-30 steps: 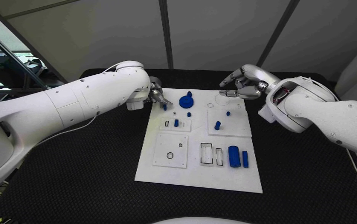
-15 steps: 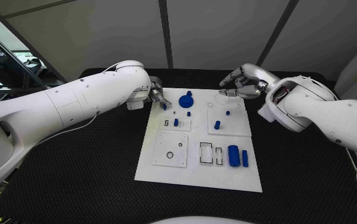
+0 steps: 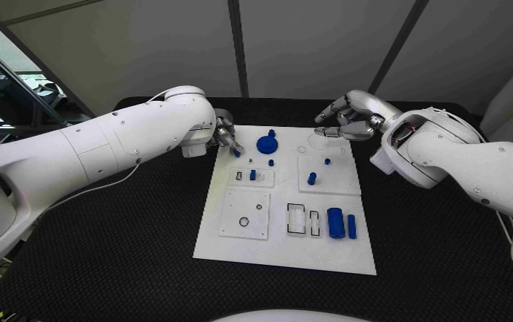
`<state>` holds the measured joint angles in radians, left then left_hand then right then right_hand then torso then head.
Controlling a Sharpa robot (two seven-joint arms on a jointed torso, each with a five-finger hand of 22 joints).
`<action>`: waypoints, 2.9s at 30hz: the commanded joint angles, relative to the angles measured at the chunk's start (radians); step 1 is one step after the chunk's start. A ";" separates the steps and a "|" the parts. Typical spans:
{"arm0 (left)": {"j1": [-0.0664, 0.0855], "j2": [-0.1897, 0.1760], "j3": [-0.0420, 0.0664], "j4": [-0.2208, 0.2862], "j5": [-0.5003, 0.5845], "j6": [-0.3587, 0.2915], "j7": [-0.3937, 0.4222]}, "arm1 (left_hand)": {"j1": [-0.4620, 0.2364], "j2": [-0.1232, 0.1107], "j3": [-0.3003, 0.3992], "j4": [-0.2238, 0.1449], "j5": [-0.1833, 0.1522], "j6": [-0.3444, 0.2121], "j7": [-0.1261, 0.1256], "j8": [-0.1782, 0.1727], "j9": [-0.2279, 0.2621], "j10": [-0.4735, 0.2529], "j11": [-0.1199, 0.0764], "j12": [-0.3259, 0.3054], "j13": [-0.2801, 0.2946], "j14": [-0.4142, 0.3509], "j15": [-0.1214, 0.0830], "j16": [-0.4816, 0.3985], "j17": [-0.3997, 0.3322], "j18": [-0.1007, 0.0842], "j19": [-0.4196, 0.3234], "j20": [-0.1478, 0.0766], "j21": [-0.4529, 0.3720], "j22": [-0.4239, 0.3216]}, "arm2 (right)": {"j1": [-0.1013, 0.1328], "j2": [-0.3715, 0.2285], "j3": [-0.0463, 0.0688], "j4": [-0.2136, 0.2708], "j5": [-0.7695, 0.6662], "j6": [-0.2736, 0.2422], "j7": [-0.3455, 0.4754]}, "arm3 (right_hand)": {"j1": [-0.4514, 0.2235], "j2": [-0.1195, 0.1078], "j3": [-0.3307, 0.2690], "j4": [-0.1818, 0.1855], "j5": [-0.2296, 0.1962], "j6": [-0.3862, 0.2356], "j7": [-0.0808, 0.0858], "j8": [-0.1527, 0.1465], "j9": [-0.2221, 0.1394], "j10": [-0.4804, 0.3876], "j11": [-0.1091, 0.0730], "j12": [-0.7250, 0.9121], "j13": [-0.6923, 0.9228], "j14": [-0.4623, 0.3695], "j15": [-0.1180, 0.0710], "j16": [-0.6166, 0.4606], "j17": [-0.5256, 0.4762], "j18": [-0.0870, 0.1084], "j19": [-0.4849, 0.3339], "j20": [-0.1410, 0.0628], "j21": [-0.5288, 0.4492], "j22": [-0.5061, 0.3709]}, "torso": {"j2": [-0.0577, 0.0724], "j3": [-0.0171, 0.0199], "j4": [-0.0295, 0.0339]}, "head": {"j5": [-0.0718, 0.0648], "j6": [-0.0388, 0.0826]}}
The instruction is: Assemble the parts on the task board
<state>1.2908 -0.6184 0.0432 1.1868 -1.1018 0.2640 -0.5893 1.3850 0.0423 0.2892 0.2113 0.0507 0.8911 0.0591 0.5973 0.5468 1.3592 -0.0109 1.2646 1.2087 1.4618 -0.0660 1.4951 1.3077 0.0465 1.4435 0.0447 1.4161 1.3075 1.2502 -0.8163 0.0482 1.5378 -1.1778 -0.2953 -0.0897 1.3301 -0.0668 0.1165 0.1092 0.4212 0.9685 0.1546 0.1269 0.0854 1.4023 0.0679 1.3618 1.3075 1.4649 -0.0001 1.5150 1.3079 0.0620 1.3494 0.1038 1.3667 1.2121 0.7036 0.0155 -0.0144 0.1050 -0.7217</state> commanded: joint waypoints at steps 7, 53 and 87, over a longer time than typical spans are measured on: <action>0.001 -0.056 0.001 0.076 0.086 -0.061 0.029 | -0.057 -0.060 0.226 -0.070 0.004 -0.017 -0.002 0.036 0.033 0.007 -0.006 -0.007 -0.004 0.083 -0.003 0.006 0.174 0.003 0.003 -0.002 -0.001 0.114 | 0.002 0.002 0.001 -0.003 -0.002 0.001 0.008 | -0.003 0.001 0.004 0.004 0.006 0.006 -0.002 0.003 -0.001 -0.008 -0.002 -0.004 0.037 0.079 -0.006 -0.005 0.151 0.017 -0.005 -0.001 -0.007 -0.002 | -0.001 -0.0001 0.0022 | 0.002 -0.003; -0.108 -0.227 -0.003 0.411 -0.133 -0.242 0.020 | -0.142 -0.158 0.436 -0.137 0.003 -0.014 -0.010 0.074 0.061 0.026 -0.013 -0.008 -0.011 0.084 -0.011 0.008 0.177 -0.003 0.021 -0.008 0.014 0.138 | 0.002 -0.003 0.001 -0.008 -0.002 0.002 0.011 | -0.003 0.000 0.006 0.007 0.018 0.007 -0.002 0.004 -0.002 -0.009 -0.002 -0.006 0.035 0.079 -0.007 -0.006 0.150 0.017 -0.006 -0.001 -0.009 -0.004 | 0.001 -0.0006 -0.0006 | 0.024 -0.013; -0.109 -0.218 -0.003 0.406 -0.153 -0.208 -0.025 | -0.145 -0.182 0.470 -0.154 0.007 -0.008 -0.011 0.081 0.064 0.030 -0.015 -0.011 -0.014 0.085 -0.013 0.008 0.177 -0.006 0.029 -0.010 0.023 0.149 | 0.002 -0.004 0.001 -0.007 -0.002 0.002 0.012 | -0.003 -0.001 0.007 0.008 0.022 0.007 -0.002 0.004 -0.002 -0.009 -0.002 -0.005 0.036 0.079 -0.007 -0.006 0.151 0.017 -0.006 -0.001 -0.009 -0.004 | 0.001 -0.0002 0.0001 | 0.024 -0.019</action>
<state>1.1820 -0.8380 0.0405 1.5912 -1.2465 0.0534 -0.6021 1.2377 -0.1336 0.6431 0.1708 0.0540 0.8827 0.0572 0.6720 0.6092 1.3820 -0.0260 1.2584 1.1940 1.4654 -0.0697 1.4987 1.3077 0.0467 1.4613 0.0341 1.4334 1.3075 1.2499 -0.8195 0.0480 1.5289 -1.1778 -0.2953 -0.0872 1.3301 -0.0668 0.1220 0.1147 0.4396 0.9684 0.1546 0.1269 0.0849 1.3987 0.0643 1.3618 1.3075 1.4650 0.0000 1.5151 1.3073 0.0621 1.3494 0.1038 1.3623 1.2091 0.7043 0.0155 -0.0151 0.1300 -0.7404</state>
